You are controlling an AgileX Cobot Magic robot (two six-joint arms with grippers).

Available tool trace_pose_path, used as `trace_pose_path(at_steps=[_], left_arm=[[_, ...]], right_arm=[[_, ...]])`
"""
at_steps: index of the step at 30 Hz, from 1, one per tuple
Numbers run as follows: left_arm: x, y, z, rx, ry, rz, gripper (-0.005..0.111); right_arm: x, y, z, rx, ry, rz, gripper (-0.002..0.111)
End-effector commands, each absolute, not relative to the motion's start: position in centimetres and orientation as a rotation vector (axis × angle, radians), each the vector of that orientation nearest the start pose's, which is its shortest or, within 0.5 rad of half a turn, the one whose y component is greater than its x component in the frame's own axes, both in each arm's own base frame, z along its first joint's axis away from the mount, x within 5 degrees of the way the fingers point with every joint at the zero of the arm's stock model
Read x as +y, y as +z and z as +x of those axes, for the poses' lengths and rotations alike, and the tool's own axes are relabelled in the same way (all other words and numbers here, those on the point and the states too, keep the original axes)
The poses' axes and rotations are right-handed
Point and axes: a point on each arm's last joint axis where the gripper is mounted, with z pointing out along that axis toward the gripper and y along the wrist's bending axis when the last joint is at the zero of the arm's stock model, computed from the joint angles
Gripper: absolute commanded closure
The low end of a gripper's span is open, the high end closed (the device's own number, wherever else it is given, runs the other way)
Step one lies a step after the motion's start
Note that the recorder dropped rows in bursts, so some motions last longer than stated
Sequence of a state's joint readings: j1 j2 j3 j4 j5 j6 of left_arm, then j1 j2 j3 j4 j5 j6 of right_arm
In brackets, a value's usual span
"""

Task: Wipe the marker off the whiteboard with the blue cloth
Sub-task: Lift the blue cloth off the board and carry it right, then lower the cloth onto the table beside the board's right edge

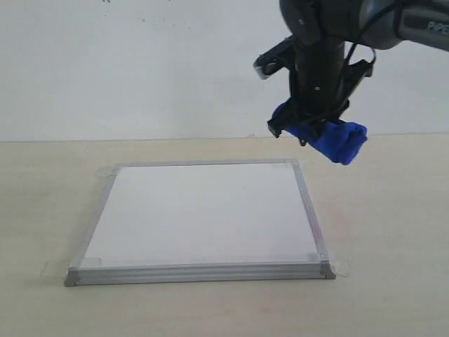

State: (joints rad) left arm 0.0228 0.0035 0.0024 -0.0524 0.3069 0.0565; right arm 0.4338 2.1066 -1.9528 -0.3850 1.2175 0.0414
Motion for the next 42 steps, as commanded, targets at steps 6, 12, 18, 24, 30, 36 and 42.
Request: trace_pose_path(at_steps=[6,12,18,24,30,36,42], left_arm=[[0.0,18.6,5.5,1.779,0.011,-0.003,0.103],[0.0,18.6,5.5,1.779,0.011,-0.003,0.103],[0.0,18.6,5.5,1.779,0.011,-0.003,0.103],[0.0,18.6,5.5,1.779,0.011,-0.003,0.103],[0.0,18.6,5.5,1.779,0.011,-0.003,0.103],[0.0,18.6,5.5,1.779,0.011,-0.003,0.103],[0.0,18.6,5.5,1.779,0.011,-0.003,0.103]], right_arm=[[8.7,20.5,43.1,2.976,-0.04,-0.085,0.109],[8.1,18.1,43.5,2.927,0.253,0.038,0.109],[8.2,17.8,44.1,2.848,0.262,0.113,0.109],[8.2,17.9,44.4,2.817,0.265,0.118,0.109],[8.2,17.2,44.3,2.848,0.266,0.155,0.109],[8.3,14.6,44.2,2.937,0.273,0.205,0.109],[8.4,14.6,44.3,2.931,0.272,0.192,0.109]])
